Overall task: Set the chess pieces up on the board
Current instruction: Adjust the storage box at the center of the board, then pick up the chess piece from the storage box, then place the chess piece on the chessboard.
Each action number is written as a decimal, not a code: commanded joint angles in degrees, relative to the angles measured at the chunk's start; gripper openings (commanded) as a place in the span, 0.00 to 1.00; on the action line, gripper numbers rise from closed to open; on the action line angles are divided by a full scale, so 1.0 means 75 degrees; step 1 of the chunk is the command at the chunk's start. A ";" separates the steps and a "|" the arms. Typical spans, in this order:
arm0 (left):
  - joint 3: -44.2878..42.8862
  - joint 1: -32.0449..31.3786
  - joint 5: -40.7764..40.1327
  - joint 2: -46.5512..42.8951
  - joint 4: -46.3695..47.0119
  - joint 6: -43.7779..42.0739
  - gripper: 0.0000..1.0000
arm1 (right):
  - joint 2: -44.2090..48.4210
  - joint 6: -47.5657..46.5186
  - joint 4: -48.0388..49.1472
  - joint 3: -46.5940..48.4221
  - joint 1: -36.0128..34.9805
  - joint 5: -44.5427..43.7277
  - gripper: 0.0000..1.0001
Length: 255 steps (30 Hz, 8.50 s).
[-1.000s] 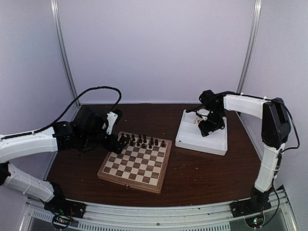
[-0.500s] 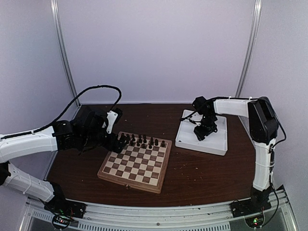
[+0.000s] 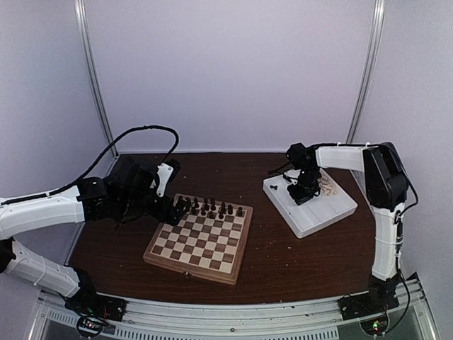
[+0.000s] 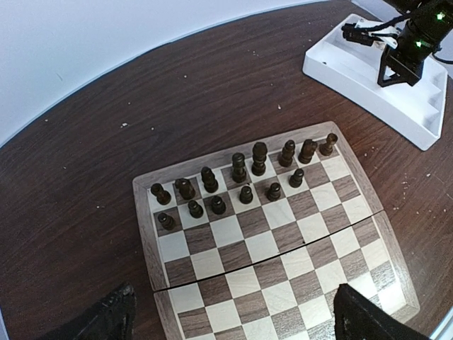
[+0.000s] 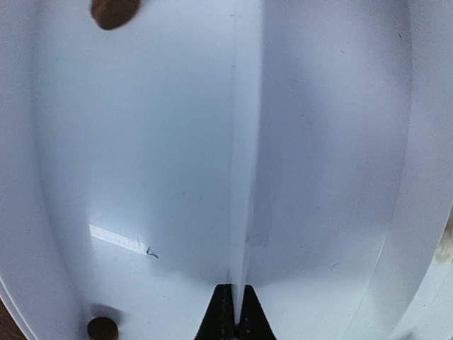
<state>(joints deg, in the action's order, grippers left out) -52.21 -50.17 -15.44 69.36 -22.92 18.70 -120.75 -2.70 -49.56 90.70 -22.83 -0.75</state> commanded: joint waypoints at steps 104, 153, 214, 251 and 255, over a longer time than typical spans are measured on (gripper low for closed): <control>-0.0574 0.0057 0.0548 0.0771 0.0223 0.0015 0.96 | 0.0776 0.2983 0.1369 -0.1470 -0.0688 -0.0376 0.19; -0.0672 0.0063 0.1554 0.0987 0.0742 0.0693 0.97 | 0.3820 0.1771 0.5020 -0.3835 -0.2312 0.4276 0.11; -0.1172 0.0543 0.6355 0.2905 0.2999 0.6722 0.15 | 0.4110 0.1114 0.7071 -0.4024 -0.4128 0.3097 0.21; -0.1678 0.0748 0.6735 0.3426 0.7875 1.0374 0.13 | 0.5563 0.3609 1.3100 -0.6590 -0.4105 0.0563 0.54; -0.1675 0.0750 0.6755 0.3410 0.7872 1.0414 0.13 | 0.5436 0.3756 1.3090 -0.6518 -0.3990 0.0710 0.58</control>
<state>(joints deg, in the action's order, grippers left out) -63.35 -44.95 34.20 94.85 32.51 95.64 -78.74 24.03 46.65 40.05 -53.34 5.63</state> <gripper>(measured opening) 0.152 0.578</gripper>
